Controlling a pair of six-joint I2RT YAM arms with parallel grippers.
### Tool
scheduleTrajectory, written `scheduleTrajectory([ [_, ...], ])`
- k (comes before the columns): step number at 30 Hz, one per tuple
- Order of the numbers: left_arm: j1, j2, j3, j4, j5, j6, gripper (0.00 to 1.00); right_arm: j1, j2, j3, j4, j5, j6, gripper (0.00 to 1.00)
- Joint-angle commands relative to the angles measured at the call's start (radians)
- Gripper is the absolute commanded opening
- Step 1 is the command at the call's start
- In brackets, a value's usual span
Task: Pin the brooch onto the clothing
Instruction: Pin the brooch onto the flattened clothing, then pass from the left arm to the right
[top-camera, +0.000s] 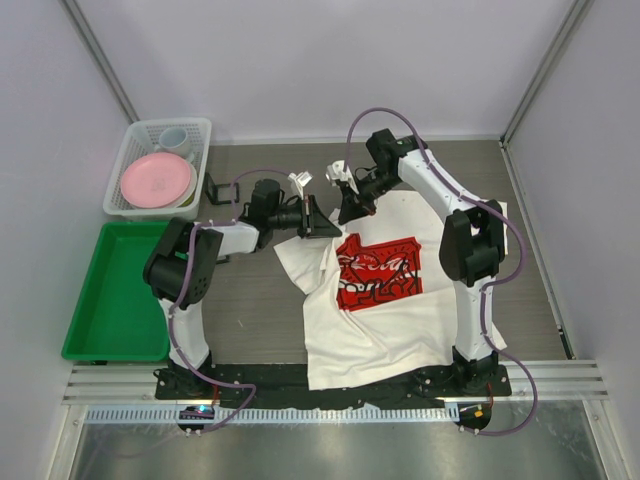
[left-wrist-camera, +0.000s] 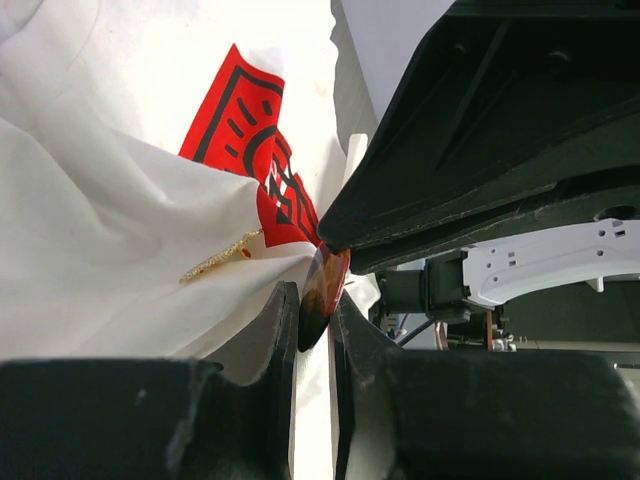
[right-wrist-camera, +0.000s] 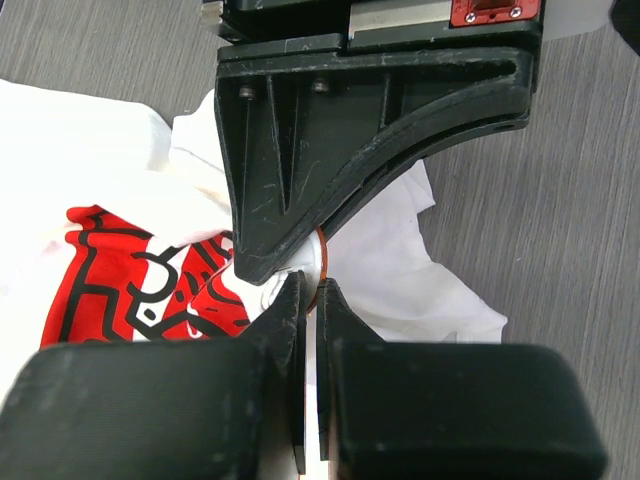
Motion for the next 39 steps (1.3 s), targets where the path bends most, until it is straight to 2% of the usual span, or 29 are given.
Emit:
scheduleTrajectory([
  [1,0.023,0.039,-0.031,0.200,-0.171,-0.090,0.00,0.087,-0.059,0.054,-0.297,-0.272,-0.006,0.01],
  [2,0.025,0.037,-0.037,0.275,-0.159,-0.096,0.00,0.081,-0.055,0.056,-0.297,-0.272,0.011,0.01],
  [4,0.029,0.034,-0.060,0.345,-0.124,-0.108,0.00,0.061,-0.044,0.062,-0.297,-0.267,0.036,0.14],
  [5,0.032,0.034,-0.066,0.410,-0.111,-0.114,0.00,0.052,-0.047,0.059,-0.297,-0.264,0.053,0.23],
  [8,0.040,0.037,-0.075,0.491,-0.075,-0.123,0.00,0.018,-0.052,0.040,-0.297,-0.263,0.097,0.37],
  [12,0.043,0.037,-0.078,0.560,-0.047,-0.122,0.00,-0.020,-0.048,0.036,-0.298,-0.290,0.158,0.48],
  [20,0.042,0.034,-0.086,0.678,-0.010,-0.131,0.00,-0.039,-0.036,0.017,-0.298,-0.359,0.229,0.47],
  [24,0.040,0.022,-0.091,0.692,0.004,-0.122,0.00,-0.060,-0.012,0.020,-0.298,-0.359,0.269,0.54],
  [33,0.023,-0.003,-0.107,0.698,0.004,-0.105,0.00,-0.072,0.001,0.016,-0.297,-0.352,0.295,0.52],
  [36,0.022,-0.010,-0.112,0.696,-0.001,-0.104,0.00,-0.086,0.010,0.016,-0.298,-0.352,0.314,0.58],
  [39,0.020,-0.015,-0.120,0.698,-0.001,-0.099,0.00,-0.102,0.018,0.030,-0.285,-0.338,0.346,0.58],
])
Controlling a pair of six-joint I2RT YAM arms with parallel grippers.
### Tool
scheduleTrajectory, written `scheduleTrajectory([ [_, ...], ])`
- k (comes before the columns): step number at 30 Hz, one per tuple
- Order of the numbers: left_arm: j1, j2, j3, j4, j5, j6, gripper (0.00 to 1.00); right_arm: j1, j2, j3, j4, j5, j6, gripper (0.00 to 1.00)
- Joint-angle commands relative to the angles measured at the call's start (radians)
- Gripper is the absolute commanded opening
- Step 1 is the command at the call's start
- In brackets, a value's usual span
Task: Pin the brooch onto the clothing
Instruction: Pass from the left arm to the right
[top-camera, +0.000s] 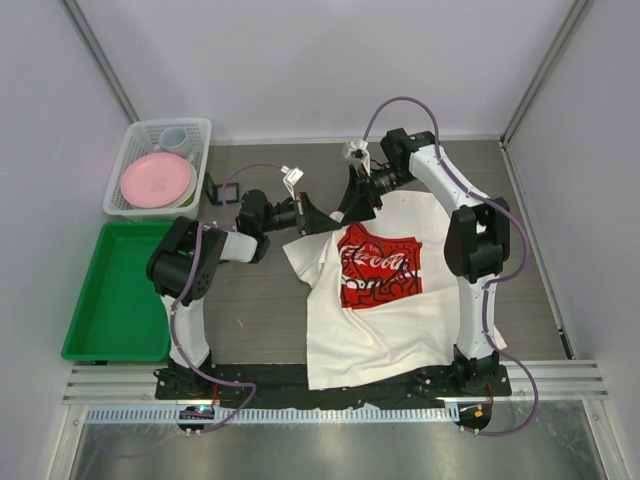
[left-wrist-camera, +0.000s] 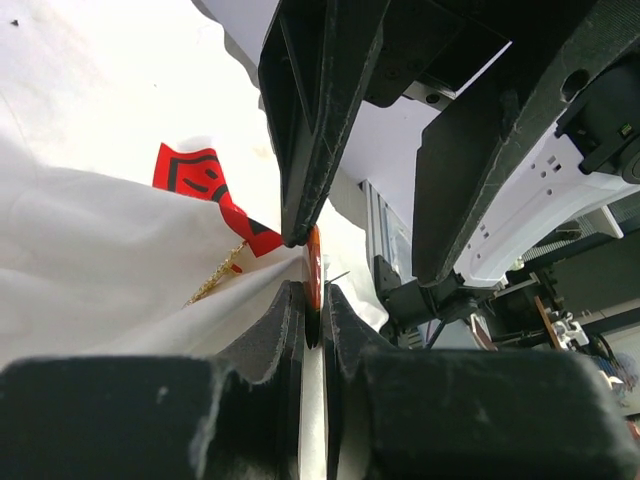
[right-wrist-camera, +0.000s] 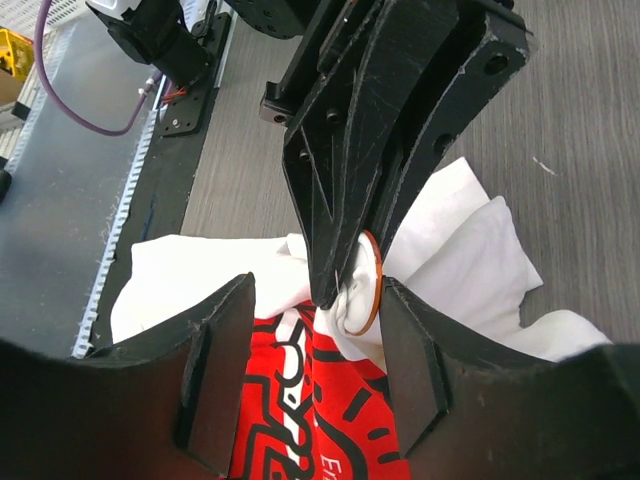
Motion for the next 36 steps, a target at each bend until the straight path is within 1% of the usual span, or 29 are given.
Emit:
scheduleTrajectory([
  [1,0.009,-0.049,-0.008,0.069,-0.052,0.023,0.00,-0.023,0.009,0.018,-0.190,-0.020,0.083,0.58],
  [6,0.004,-0.052,-0.008,0.062,-0.055,0.029,0.00,-0.047,0.006,0.031,-0.117,0.009,0.172,0.58],
  [7,0.004,-0.052,-0.006,0.063,-0.055,0.029,0.00,-0.046,0.002,0.023,-0.094,0.014,0.221,0.59],
  [10,0.000,-0.048,0.000,0.063,-0.058,0.027,0.00,-0.043,-0.015,-0.002,-0.023,0.012,0.269,0.60],
  [11,-0.003,-0.048,0.003,0.063,-0.056,0.027,0.00,-0.041,-0.018,-0.008,-0.003,0.012,0.319,0.60],
  [13,-0.005,-0.046,0.006,0.063,-0.055,0.026,0.00,-0.029,-0.023,-0.023,0.084,0.023,0.397,0.61],
  [14,-0.007,-0.045,0.007,0.063,-0.056,0.026,0.00,-0.026,-0.026,-0.028,0.115,0.032,0.466,0.61],
  [15,-0.007,-0.045,0.009,0.062,-0.055,0.024,0.00,-0.023,-0.032,-0.049,0.192,0.059,0.513,0.61],
  [16,-0.005,-0.046,0.009,0.063,-0.055,0.023,0.00,-0.021,-0.049,-0.063,0.236,0.069,0.548,0.61],
  [17,-0.007,-0.046,0.009,0.065,-0.055,0.023,0.00,-0.021,-0.061,-0.081,0.285,0.075,0.626,0.61],
  [18,-0.007,-0.046,0.009,0.065,-0.052,0.021,0.00,-0.020,-0.071,-0.115,0.357,0.075,0.645,0.61],
  [21,-0.007,-0.049,0.009,0.068,-0.055,0.020,0.00,-0.014,-0.095,-0.153,0.415,0.069,0.671,0.61],
  [27,-0.007,-0.048,0.006,0.072,-0.053,0.012,0.00,-0.004,-0.106,-0.172,0.432,0.044,0.660,0.51],
  [30,-0.008,-0.049,0.003,0.075,-0.055,0.014,0.00,-0.004,-0.106,-0.172,0.436,0.040,0.662,0.43],
  [33,-0.008,-0.048,0.000,0.078,-0.056,0.011,0.00,-0.004,-0.106,-0.170,0.439,0.040,0.660,0.30],
  [36,-0.007,-0.051,-0.002,0.077,-0.056,0.012,0.00,-0.003,-0.109,-0.180,0.437,0.043,0.651,0.22],
])
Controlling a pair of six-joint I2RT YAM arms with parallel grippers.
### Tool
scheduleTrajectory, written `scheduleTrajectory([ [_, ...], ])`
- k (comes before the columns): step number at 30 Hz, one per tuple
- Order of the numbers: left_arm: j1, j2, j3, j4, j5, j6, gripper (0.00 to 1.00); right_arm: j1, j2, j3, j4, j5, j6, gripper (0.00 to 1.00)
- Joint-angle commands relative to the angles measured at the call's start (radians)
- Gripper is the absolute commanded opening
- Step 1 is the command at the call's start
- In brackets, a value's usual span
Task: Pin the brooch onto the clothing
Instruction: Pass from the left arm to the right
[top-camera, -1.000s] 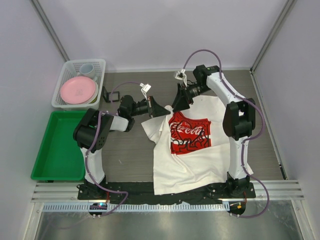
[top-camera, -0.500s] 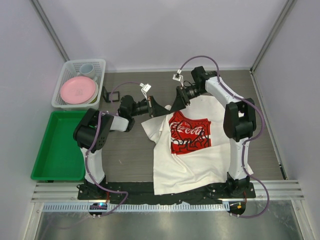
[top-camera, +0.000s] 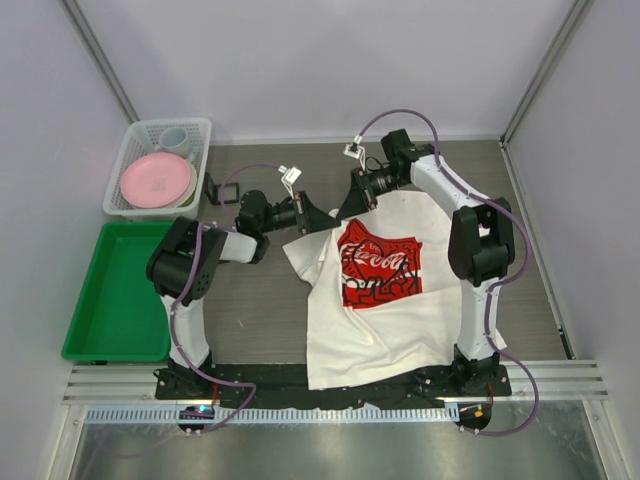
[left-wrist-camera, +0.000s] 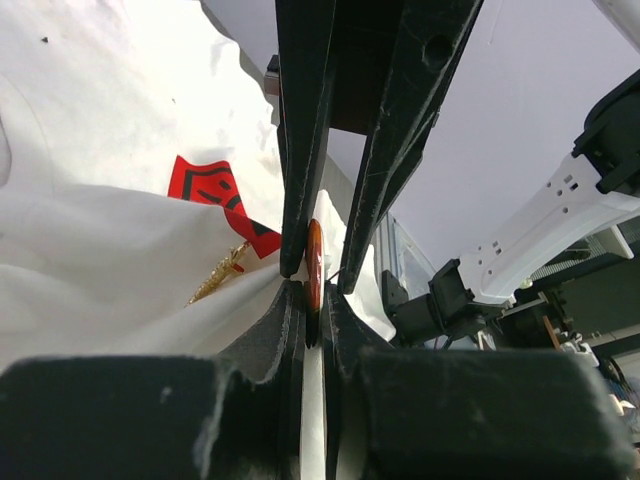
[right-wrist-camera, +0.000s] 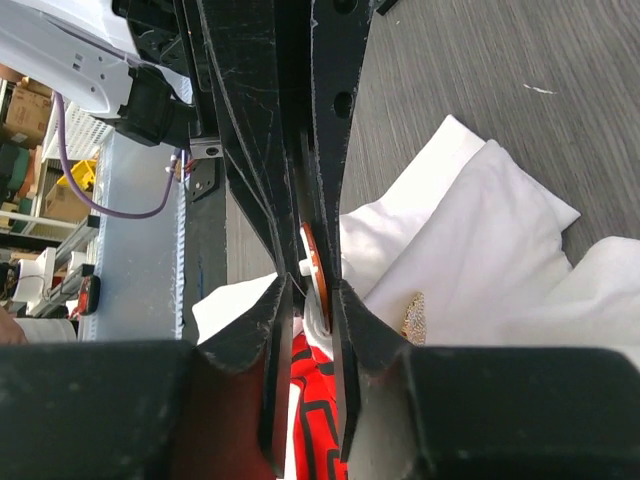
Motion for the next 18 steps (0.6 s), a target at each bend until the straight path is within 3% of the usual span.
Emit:
scheduleTrajectory([
  [1,-0.001,-0.048,0.009,0.077,-0.010,0.008,0.00,0.006,-0.069,-0.011,0.029,-0.017,-0.005,0.20],
  [4,-0.001,-0.047,0.012,0.077,-0.010,0.007,0.00,0.009,-0.078,-0.028,0.027,-0.017,-0.028,0.01],
  [6,-0.001,-0.051,0.013,0.073,-0.011,0.014,0.07,0.009,-0.078,-0.031,0.023,-0.023,-0.031,0.01],
  [7,-0.001,-0.056,0.013,0.065,-0.011,0.027,0.16,0.008,-0.080,-0.031,0.024,-0.021,-0.031,0.01],
  [11,0.002,-0.103,0.012,-0.042,-0.016,0.111,0.29,0.008,-0.083,-0.025,0.023,-0.018,-0.032,0.01],
  [12,0.002,-0.117,0.009,-0.121,-0.019,0.144,0.31,0.009,-0.083,-0.025,0.023,-0.018,-0.032,0.01],
  [13,0.008,-0.136,0.009,-0.169,-0.025,0.174,0.42,0.009,-0.084,-0.025,0.023,-0.020,-0.032,0.01],
  [17,0.044,-0.244,0.006,-0.405,-0.027,0.362,0.58,0.009,-0.096,-0.023,0.023,-0.021,-0.038,0.01],
  [18,0.056,-0.265,0.019,-0.535,-0.034,0.404,0.60,0.008,-0.100,-0.023,0.024,-0.023,-0.040,0.01],
])
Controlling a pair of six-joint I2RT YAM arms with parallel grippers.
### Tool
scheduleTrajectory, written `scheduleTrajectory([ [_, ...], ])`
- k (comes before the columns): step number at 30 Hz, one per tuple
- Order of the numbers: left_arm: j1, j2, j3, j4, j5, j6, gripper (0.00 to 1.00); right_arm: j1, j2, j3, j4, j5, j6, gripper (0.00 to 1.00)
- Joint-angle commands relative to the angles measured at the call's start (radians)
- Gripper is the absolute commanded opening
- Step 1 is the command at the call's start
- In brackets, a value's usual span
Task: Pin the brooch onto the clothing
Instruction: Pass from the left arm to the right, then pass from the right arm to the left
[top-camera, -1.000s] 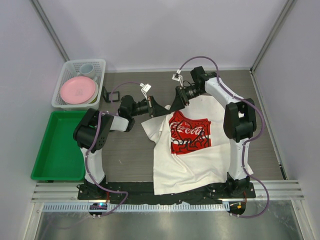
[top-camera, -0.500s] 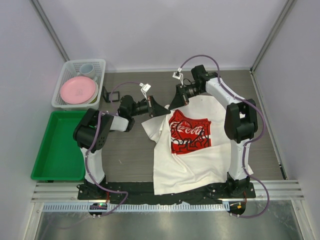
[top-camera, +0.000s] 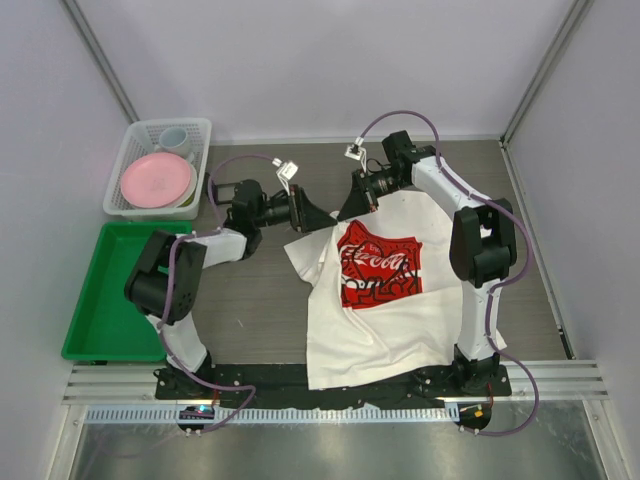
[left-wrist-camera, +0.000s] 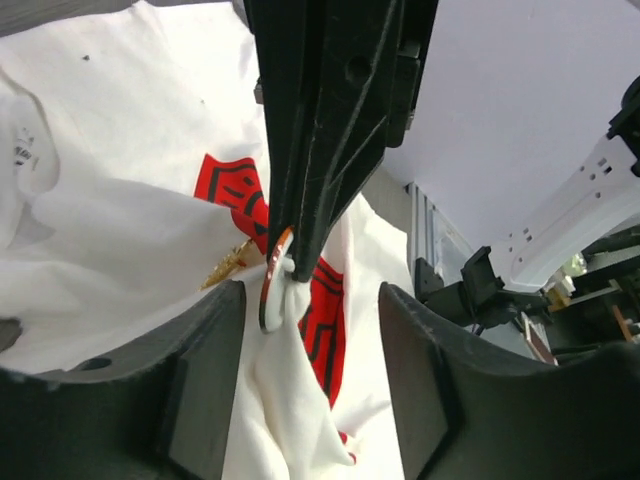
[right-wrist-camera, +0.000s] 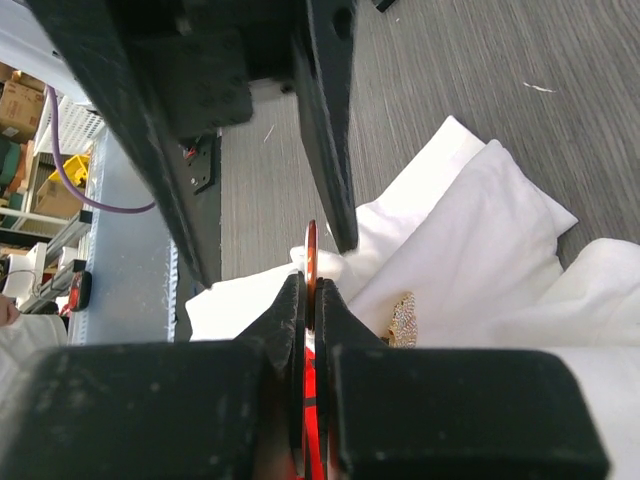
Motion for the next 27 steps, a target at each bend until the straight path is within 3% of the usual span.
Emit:
scheduleTrajectory([
  [1,0.069,-0.148,0.035,-0.363,-0.032,0.270,0.64,0.005,-0.087,0.007,0.004,-0.021,-0.029,0.01],
  [2,0.083,-0.169,0.050,-0.437,-0.035,0.314,0.67,0.005,-0.090,0.004,0.006,-0.019,-0.035,0.01],
  [4,0.106,-0.223,0.128,-0.704,-0.108,0.523,0.75,0.005,-0.102,0.001,0.006,-0.022,-0.052,0.01],
  [6,0.109,-0.270,0.196,-0.961,-0.182,0.757,0.78,0.006,-0.114,-0.002,0.004,-0.025,-0.059,0.01],
  [9,0.121,-0.324,0.238,-1.021,-0.309,0.855,0.82,0.009,-0.126,-0.010,0.004,-0.027,-0.087,0.01],
  [12,0.163,-0.353,0.236,-0.976,-0.195,0.805,0.81,0.018,-0.137,-0.010,0.004,-0.028,-0.110,0.01],
  [15,0.173,-0.292,0.288,-1.036,0.072,0.749,0.66,0.026,-0.139,0.004,0.004,-0.042,-0.110,0.01],
  [16,0.172,-0.271,0.284,-1.009,0.132,0.710,0.52,0.029,-0.140,0.005,0.004,-0.042,-0.110,0.01],
  [17,0.167,-0.248,0.273,-0.882,0.173,0.592,0.47,0.032,-0.143,0.008,0.003,-0.042,-0.111,0.01],
  [19,0.160,-0.263,0.151,-0.665,0.152,0.472,0.42,0.035,-0.149,0.007,0.003,-0.051,-0.111,0.01],
  [20,0.157,-0.270,0.100,-0.440,0.154,0.351,0.42,0.037,-0.153,0.005,0.000,-0.052,-0.110,0.01],
  [27,0.106,-0.214,0.061,-0.357,0.140,0.316,0.46,0.049,-0.171,-0.005,0.000,-0.059,-0.111,0.01],
])
